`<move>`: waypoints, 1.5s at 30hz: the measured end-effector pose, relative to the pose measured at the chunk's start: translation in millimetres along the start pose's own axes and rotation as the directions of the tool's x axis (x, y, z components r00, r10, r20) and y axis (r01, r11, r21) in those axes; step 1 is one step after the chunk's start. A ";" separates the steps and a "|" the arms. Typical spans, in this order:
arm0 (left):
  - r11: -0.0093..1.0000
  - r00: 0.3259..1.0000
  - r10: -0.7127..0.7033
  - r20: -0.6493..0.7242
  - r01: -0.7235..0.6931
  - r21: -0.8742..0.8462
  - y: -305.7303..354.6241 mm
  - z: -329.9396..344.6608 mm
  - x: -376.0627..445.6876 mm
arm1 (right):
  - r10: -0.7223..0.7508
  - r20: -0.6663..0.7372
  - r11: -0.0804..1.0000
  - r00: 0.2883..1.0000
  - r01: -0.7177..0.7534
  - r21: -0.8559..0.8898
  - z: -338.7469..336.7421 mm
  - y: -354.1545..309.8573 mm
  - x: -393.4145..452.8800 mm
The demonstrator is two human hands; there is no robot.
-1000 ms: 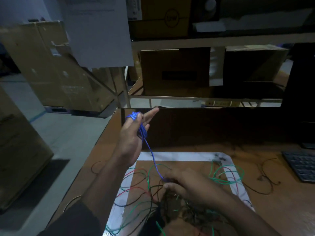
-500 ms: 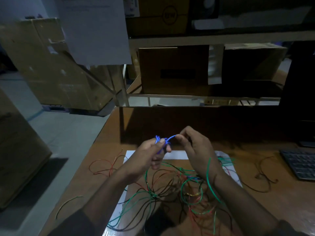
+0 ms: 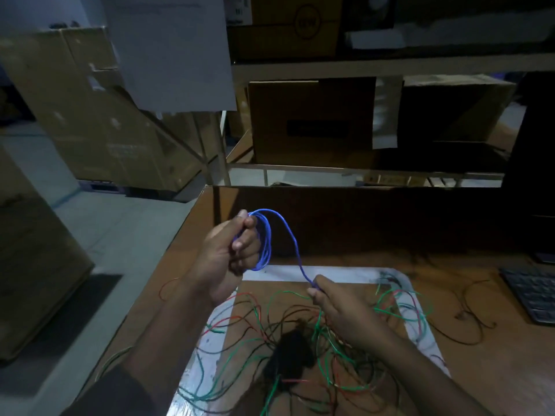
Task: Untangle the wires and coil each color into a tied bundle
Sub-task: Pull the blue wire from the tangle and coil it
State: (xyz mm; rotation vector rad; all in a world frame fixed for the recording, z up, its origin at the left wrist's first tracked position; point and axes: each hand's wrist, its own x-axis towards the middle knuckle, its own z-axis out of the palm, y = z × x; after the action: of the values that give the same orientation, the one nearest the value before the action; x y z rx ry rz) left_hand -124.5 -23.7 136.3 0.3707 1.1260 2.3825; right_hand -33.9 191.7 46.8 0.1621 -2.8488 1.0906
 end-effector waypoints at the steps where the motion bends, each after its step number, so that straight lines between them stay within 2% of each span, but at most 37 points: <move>1: 1.000 1.000 -0.010 -0.003 0.010 0.007 -1.4 0.5 0.3 | -0.009 -0.010 1.000 1.000 0.009 -0.023 -1.0 -1.2 -0.2; 5: 0.988 0.998 -0.057 -0.007 0.055 -0.143 -8.2 0.6 2.0 | -0.089 -0.037 0.969 0.995 0.078 -0.236 -6.2 -3.6 1.9; 8: 0.966 0.994 -0.099 -0.048 0.085 -0.246 -7.3 0.6 3.4 | -0.227 -0.092 0.855 0.970 0.153 -0.495 -9.9 -1.3 3.3; 10: 0.946 0.988 -0.128 -0.087 0.095 -0.311 -5.5 -2.5 4.7 | -0.280 -0.170 0.807 0.945 0.135 -0.575 -12.8 0.5 3.7; 11: 0.934 0.985 -0.140 -0.102 0.097 -0.343 -4.2 -5.0 5.6 | -0.304 -0.218 0.812 0.927 0.133 -0.568 -13.8 -0.9 3.5; 13: 0.916 0.981 -0.160 -0.110 0.106 -0.387 -2.2 -8.1 6.0 | -0.306 -0.380 0.891 0.873 0.122 -0.437 -15.5 -9.7 1.5; 15: 0.908 0.980 -0.172 -0.096 0.120 -0.402 -3.0 -7.4 3.4 | -0.209 -0.556 0.966 0.805 0.084 -0.243 -17.0 -19.0 -0.3; 17: 0.907 0.986 -0.151 -0.074 0.108 -0.406 -4.2 -1.7 -1.4 | -0.101 -0.623 0.992 0.776 0.027 -0.126 -16.9 -22.8 1.6; 19: 0.933 0.994 -0.079 -0.074 0.047 -0.357 -3.3 7.1 -6.6 | -0.024 -0.569 0.978 0.822 -0.098 -0.183 -14.6 -19.4 4.5; 21: 0.969 0.997 0.019 -0.072 -0.036 -0.246 -1.9 18.0 -11.1 | 0.064 -0.397 0.916 0.915 -0.212 -0.340 -10.6 -19.2 4.3; 22: 0.983 0.997 0.064 -0.052 -0.072 -0.169 -1.5 23.4 -13.1 | 0.099 -0.298 0.880 0.949 -0.223 -0.419 -8.1 -21.5 3.4; 25: 0.985 0.986 0.166 0.013 -0.167 0.045 -3.7 33.0 -13.8 | 0.107 -0.081 0.802 0.991 -0.134 -0.582 0.7 -39.2 1.7; 28: 0.931 0.970 0.244 0.020 -0.240 0.275 -6.3 33.1 -8.2 | 0.005 0.085 0.763 0.996 0.051 -0.644 10.4 -55.3 1.0; 33: 0.784 0.957 0.291 -0.007 -0.235 0.574 -12.7 22.3 1.0 | -0.174 0.197 0.851 0.965 0.248 -0.464 -3.4 -82.9 -8.9; 36: 0.647 0.961 0.277 0.020 -0.202 0.735 -17.7 11.9 3.6 | -0.281 0.157 0.893 0.947 0.318 -0.319 -19.7 -97.9 -14.7; 38: 0.555 0.973 0.227 0.047 -0.169 0.815 -22.7 9.7 3.0 | -0.385 0.033 0.873 0.923 0.375 -0.313 -25.9 -97.4 -13.0; 40: 0.497 0.978 0.203 0.043 -0.141 0.856 -27.1 10.6 -0.5 | -0.477 -0.153 0.832 0.866 0.388 -0.396 -31.9 -89.4 -6.3; 41: 0.511 0.982 0.185 0.036 -0.127 0.850 -28.9 11.8 -2.6 | -0.467 -0.224 0.840 0.855 0.351 -0.414 -37.2 -84.4 -1.2; 43: 0.634 0.994 0.109 0.023 -0.087 0.768 -32.5 15.0 -6.9 | -0.405 -0.346 0.874 0.846 0.249 -0.417 -50.0 -76.1 9.3; 45: 0.719 0.998 0.044 0.034 -0.056 0.693 -34.6 19.0 -10.1 | -0.329 -0.389 0.903 0.861 0.166 -0.397 -58.7 -67.3 18.5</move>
State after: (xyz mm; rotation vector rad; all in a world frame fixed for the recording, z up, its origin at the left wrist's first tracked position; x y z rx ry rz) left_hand -97.2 2.3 120.8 0.6670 2.0140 1.8899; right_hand -41.0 180.0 136.9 0.2179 -2.4545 0.4732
